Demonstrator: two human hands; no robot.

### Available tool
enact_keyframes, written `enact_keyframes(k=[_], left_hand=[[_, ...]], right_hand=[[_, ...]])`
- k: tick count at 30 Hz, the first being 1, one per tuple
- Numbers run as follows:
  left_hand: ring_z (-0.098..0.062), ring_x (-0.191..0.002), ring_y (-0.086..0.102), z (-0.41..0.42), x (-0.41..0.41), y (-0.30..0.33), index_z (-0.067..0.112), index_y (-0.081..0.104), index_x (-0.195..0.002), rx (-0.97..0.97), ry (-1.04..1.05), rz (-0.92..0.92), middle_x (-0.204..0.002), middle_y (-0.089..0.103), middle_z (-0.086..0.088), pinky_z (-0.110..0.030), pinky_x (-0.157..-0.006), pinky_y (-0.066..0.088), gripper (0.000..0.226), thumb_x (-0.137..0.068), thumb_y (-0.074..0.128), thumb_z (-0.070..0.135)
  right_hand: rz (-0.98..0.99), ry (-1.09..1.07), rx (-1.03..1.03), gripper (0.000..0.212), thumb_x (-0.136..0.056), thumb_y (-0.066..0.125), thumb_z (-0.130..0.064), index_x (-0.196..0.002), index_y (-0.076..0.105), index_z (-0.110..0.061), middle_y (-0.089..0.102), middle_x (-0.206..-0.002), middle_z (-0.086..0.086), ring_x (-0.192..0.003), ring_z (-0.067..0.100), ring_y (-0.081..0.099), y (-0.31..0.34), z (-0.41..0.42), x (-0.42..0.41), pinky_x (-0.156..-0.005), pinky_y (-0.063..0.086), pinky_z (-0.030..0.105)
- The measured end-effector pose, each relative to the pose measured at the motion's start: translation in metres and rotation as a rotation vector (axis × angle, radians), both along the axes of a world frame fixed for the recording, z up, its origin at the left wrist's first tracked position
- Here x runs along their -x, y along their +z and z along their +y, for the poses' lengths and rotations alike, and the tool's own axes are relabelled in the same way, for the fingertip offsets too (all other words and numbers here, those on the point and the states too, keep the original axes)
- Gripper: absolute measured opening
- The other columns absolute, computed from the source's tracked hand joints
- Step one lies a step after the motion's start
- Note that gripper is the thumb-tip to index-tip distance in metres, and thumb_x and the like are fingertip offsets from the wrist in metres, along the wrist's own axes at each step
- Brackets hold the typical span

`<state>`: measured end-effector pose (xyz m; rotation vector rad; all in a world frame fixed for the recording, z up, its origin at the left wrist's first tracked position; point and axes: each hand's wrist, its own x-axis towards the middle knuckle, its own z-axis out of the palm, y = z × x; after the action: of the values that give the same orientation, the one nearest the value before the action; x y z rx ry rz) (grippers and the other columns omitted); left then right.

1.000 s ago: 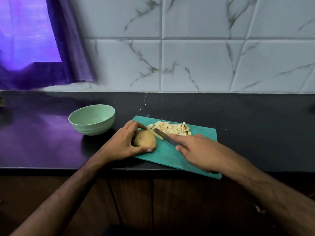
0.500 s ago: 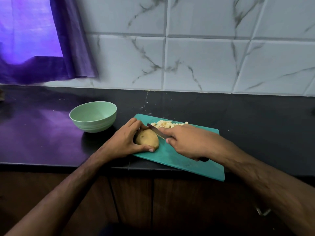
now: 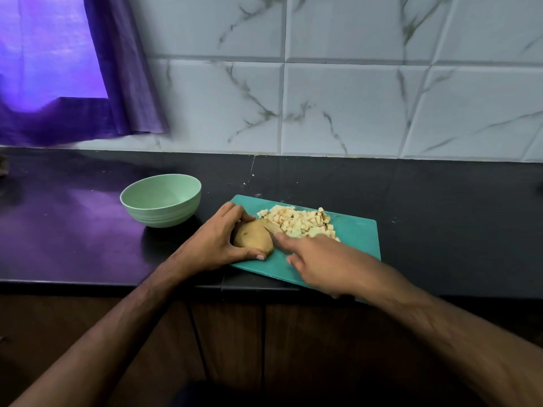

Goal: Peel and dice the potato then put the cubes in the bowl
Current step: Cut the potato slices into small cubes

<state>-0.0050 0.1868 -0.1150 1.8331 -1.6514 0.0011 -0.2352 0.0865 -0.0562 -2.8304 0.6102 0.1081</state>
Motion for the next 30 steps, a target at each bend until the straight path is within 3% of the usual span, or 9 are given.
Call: enact_keyframes(k=[3, 9, 14, 20, 23, 24, 26, 28, 30], left_hand=[[0.001, -0.112, 0.053, 0.0, 0.001, 0.001, 0.032, 0.054, -0.119, -0.013, 0.002, -0.005, -0.117, 0.048, 0.017, -0.026, -0.095, 0.052, 0.082, -0.059, 0.071, 0.086], [0.003, -0.112, 0.052, 0.002, 0.003, 0.002, 0.031, 0.055, -0.121, -0.001, 0.018, -0.014, -0.116, 0.046, 0.02, -0.028, -0.096, 0.051, 0.083, -0.06, 0.071, 0.086], [-0.003, -0.114, 0.055, 0.003, 0.004, -0.001, 0.029, 0.052, -0.122, 0.007, 0.022, 0.009, -0.119, 0.05, 0.016, -0.032, -0.098, 0.053, 0.085, -0.061, 0.073, 0.085], [0.0, -0.115, 0.054, 0.006, 0.005, 0.0, 0.025, 0.054, -0.124, 0.018, -0.001, 0.021, -0.119, 0.05, 0.015, -0.022, -0.101, 0.047, 0.078, -0.071, 0.066, 0.082], [-0.002, -0.116, 0.055, 0.005, 0.005, 0.0, 0.023, 0.056, -0.125, 0.028, 0.0, 0.014, -0.119, 0.05, 0.016, -0.024, -0.103, 0.048, 0.078, -0.071, 0.071, 0.078], [-0.003, -0.116, 0.055, 0.004, 0.005, -0.001, 0.023, 0.056, -0.124, 0.027, 0.006, 0.014, -0.119, 0.05, 0.016, -0.025, -0.104, 0.049, 0.079, -0.07, 0.072, 0.078], [-0.003, -0.116, 0.055, 0.004, 0.006, -0.001, 0.025, 0.056, -0.123, 0.02, 0.018, 0.015, -0.119, 0.048, 0.019, -0.027, -0.104, 0.049, 0.08, -0.068, 0.071, 0.08], [-0.001, -0.116, 0.055, 0.005, 0.006, 0.0, 0.027, 0.055, -0.123, 0.013, 0.024, 0.014, -0.119, 0.046, 0.025, -0.028, -0.103, 0.05, 0.082, -0.066, 0.07, 0.083], [0.001, -0.116, 0.054, 0.005, 0.007, 0.001, 0.029, 0.054, -0.122, 0.01, 0.024, 0.013, -0.12, 0.044, 0.031, -0.027, -0.102, 0.05, 0.082, -0.064, 0.069, 0.086]], right_hand=[[-0.003, -0.019, 0.017, 0.056, -0.11, 0.034, -0.038, -0.16, 0.008, -0.046, 0.053, -0.08, -0.004, -0.059, 0.007, 0.049, -0.012, 0.018, 0.038, -0.052, 0.04, 0.024], [0.022, -0.03, 0.125, 0.055, -0.11, 0.029, -0.042, -0.159, 0.004, -0.049, 0.044, -0.081, -0.009, -0.066, 0.006, 0.043, -0.003, 0.018, 0.059, -0.053, 0.029, 0.025], [0.022, -0.057, 0.179, 0.052, -0.111, 0.03, -0.039, -0.159, 0.012, -0.049, 0.036, -0.079, -0.015, -0.07, 0.005, 0.042, 0.006, 0.004, 0.043, -0.063, 0.038, 0.032], [-0.094, -0.069, 0.019, 0.049, -0.11, 0.036, -0.035, -0.155, 0.026, -0.051, 0.049, -0.075, -0.013, -0.054, 0.006, 0.05, 0.028, 0.0, 0.033, -0.062, 0.051, 0.032], [-0.06, -0.055, 0.043, 0.044, -0.11, 0.036, -0.034, -0.153, 0.034, -0.044, 0.058, -0.084, -0.01, -0.058, 0.006, 0.052, 0.035, 0.003, 0.023, -0.066, 0.053, 0.034], [-0.033, -0.049, 0.07, 0.037, -0.11, 0.036, -0.035, -0.146, 0.046, -0.036, 0.062, -0.091, -0.006, -0.063, 0.007, 0.054, 0.036, 0.003, 0.018, -0.066, 0.051, 0.034], [-0.004, -0.058, 0.119, 0.029, -0.11, 0.037, -0.038, -0.11, 0.06, -0.02, 0.062, -0.089, 0.001, -0.069, 0.011, 0.053, 0.033, 0.0, 0.009, -0.062, 0.044, 0.034], [0.009, -0.073, 0.145, 0.039, -0.109, 0.037, -0.04, -0.086, 0.054, -0.014, 0.056, -0.079, 0.002, -0.067, 0.014, 0.05, 0.03, -0.001, 0.002, -0.06, 0.039, 0.034], [0.008, -0.072, 0.165, 0.045, -0.109, 0.037, -0.043, -0.083, 0.055, -0.011, 0.054, -0.075, 0.003, -0.066, 0.015, 0.049, 0.029, -0.002, -0.005, -0.062, 0.042, 0.036]])
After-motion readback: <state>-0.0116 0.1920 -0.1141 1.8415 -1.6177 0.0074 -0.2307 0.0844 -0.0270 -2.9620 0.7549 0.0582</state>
